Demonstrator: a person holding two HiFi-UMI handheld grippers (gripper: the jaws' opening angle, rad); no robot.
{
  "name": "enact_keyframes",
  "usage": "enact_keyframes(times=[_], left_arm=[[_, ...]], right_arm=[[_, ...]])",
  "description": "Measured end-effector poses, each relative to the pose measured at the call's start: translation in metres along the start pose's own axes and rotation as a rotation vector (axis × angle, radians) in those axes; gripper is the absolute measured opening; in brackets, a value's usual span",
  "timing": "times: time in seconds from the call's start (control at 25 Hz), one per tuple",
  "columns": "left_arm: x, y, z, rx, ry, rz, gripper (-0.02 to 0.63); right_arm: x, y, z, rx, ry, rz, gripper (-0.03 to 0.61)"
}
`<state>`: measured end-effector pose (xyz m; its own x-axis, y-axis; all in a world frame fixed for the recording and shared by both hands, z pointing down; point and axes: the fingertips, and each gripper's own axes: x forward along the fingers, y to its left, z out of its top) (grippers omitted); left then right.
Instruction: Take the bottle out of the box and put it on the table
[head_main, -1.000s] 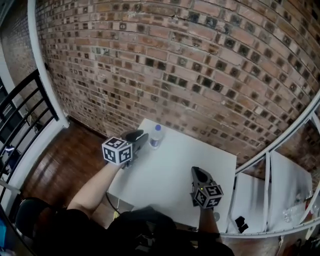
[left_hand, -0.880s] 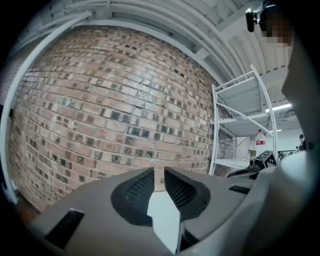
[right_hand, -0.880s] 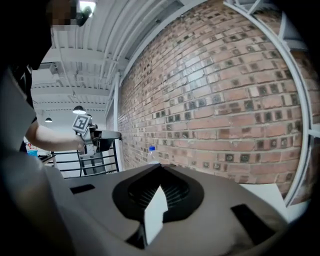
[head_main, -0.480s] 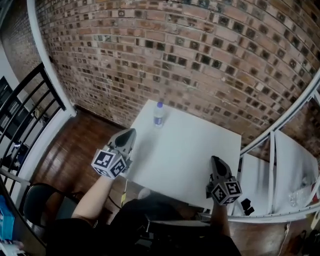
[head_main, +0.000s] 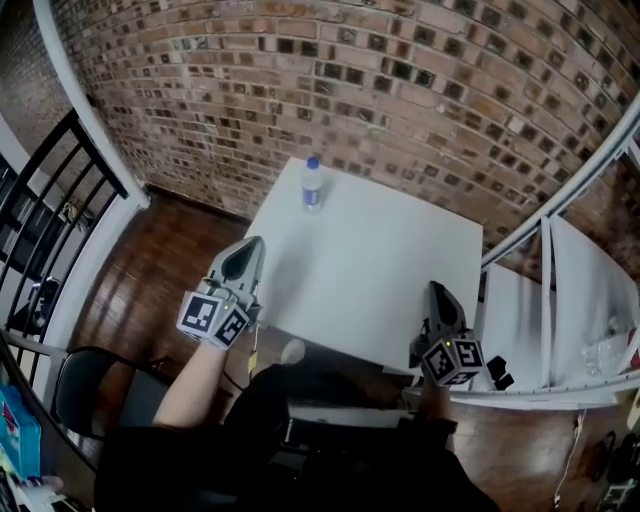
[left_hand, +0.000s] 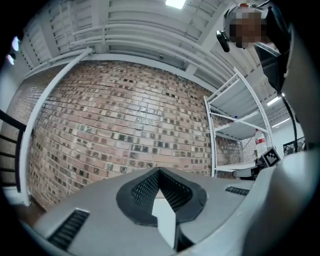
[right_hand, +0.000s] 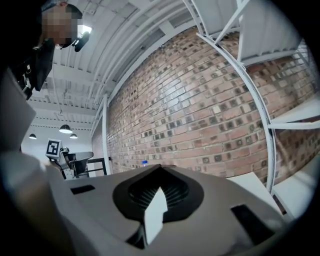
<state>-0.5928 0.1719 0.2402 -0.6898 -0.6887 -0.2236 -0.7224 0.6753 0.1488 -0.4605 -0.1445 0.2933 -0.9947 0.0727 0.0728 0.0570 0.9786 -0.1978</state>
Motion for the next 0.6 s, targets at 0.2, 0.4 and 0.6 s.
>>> enact_keyframes(times=[0.2,0.4,0.6], left_arm=[[-0.012,-0.001,-0.008,-0.022,0.013,0.012,0.005],[-0.02,-0.003,-0.012,-0.042,0.027,0.006,0.005],[-0.022,-0.004,-0.013,-0.032,0.043,-0.034,0.005]], right_arm=[[-0.004,0.003,0.0,-0.001,-0.006,-0.004,0.002],[-0.004,0.014,-0.012,0.017,0.017,0.001,0.002],[0.001,0.019,-0.018,0.022,0.037,0.002,0.002]])
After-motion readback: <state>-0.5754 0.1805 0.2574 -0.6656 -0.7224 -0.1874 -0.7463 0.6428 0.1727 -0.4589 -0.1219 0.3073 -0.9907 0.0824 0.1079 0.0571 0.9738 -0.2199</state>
